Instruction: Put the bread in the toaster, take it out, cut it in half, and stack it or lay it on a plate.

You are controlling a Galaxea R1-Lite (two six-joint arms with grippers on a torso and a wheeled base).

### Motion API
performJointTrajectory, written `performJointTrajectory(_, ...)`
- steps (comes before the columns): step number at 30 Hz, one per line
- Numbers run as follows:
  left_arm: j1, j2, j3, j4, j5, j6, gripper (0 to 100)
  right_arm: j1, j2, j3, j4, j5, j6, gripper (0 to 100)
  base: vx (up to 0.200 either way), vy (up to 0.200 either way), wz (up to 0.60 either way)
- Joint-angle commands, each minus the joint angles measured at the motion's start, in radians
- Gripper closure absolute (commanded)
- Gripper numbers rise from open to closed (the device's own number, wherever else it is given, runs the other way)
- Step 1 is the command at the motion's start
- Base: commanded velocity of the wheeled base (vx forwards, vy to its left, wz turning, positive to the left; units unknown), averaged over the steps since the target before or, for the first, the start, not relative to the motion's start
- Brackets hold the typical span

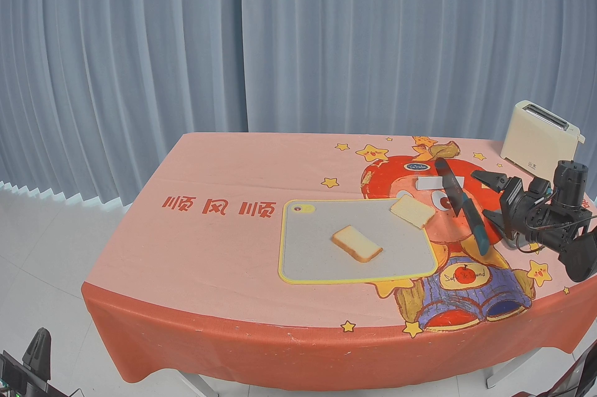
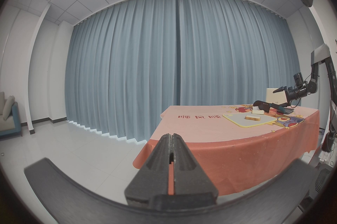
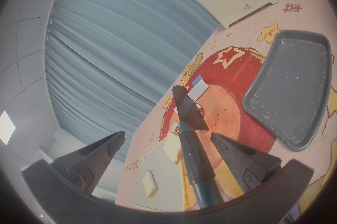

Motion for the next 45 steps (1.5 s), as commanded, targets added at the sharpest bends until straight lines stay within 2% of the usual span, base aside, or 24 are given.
performJointTrajectory(1, 0.000, 0.002, 0.018, 0.000, 0.001, 0.000, 100, 0.001, -0.049, 0.001, 0.001, 0.001, -0.002, 0, 0.000, 0.000, 0.00)
performJointTrajectory(8, 0.000, 0.002, 0.018, 0.000, 0.001, 0.000, 100, 0.044, -0.184, -0.003, 0.001, 0.001, -0.010, 0, 0.000, 0.000, 0.00)
performJointTrajectory(10, 0.000, 0.002, 0.018, 0.000, 0.001, 0.000, 100, 0.082, -0.258, -0.008, 0.010, 0.001, -0.044, 0, 0.000, 0.000, 0.00)
performJointTrajectory(13, 0.000, 0.002, 0.018, -0.002, 0.001, 0.000, 100, 0.153, -0.322, -0.025, 0.021, 0.001, -0.122, 0, 0.000, 0.000, 0.00)
performJointTrajectory(16, 0.000, 0.002, 0.018, 0.000, 0.001, 0.000, 100, 0.214, -0.324, -0.089, 0.061, 0.001, -0.219, 0, 0.000, 0.000, 0.00)
performJointTrajectory(17, 0.000, 0.002, 0.018, 0.000, 0.001, 0.000, 100, 0.216, -0.324, -0.095, 0.066, 0.001, -0.225, 0, 0.000, 0.000, 0.00)
performJointTrajectory(18, 0.000, 0.002, 0.018, 0.000, 0.001, 0.000, 100, 0.223, -0.313, -0.155, 0.132, 0.001, -0.288, 0, 0.000, 0.000, 0.00)
performJointTrajectory(19, 0.000, 0.002, 0.018, 0.000, 0.001, 0.000, 100, 0.225, -0.309, -0.170, 0.150, 0.001, -0.301, 0, 0.000, 0.000, 0.00)
performJointTrajectory(21, 0.000, 0.002, 0.018, 0.000, 0.001, 0.000, 100, 0.228, -0.299, -0.201, 0.219, -0.001, -0.383, 0, 0.000, 0.000, 0.00)
performJointTrajectory(23, 0.000, 0.002, 0.018, 0.000, 0.002, 0.000, 100, 0.228, -0.302, -0.181, 0.230, 0.015, -0.421, 0, 0.000, 0.000, 0.00)
performJointTrajectory(24, 0.000, 0.002, 0.018, 0.000, 0.002, 0.000, 100, 0.228, -0.302, -0.181, 0.230, 0.015, -0.421, 0, 0.000, 0.000, 0.00)
performJointTrajectory(27, 0.000, 0.000, 0.018, 0.000, 0.001, -0.002, 100, 0.292, -0.315, -0.115, 0.222, -0.019, -0.493, 0, 0.000, 0.000, 0.00)
performJointTrajectory(32, 0.000, 0.000, 0.018, 0.000, 0.001, -0.002, 100, 0.297, -0.318, -0.066, 0.222, -0.102, -0.608, 0, 0.000, 0.000, 0.00)
performJointTrajectory(36, 0.000, 0.000, 0.018, 0.000, 0.001, -0.002, 100, 0.305, -0.312, -0.069, 0.221, -0.146, -0.625, 0, 0.000, 0.000, 0.00)
performJointTrajectory(41, 0.000, 0.000, 0.018, 0.000, 0.001, -0.002, 100, 0.332, -0.312, -0.063, 0.221, -0.154, -0.633, 0, 0.000, 0.000, 0.00)
performJointTrajectory(45, 0.000, 0.000, 0.018, 0.000, 0.001, -0.002, 100, 0.337, -0.312, -0.057, 0.217, -0.166, -0.662, 0, 0.000, 0.000, 0.00)
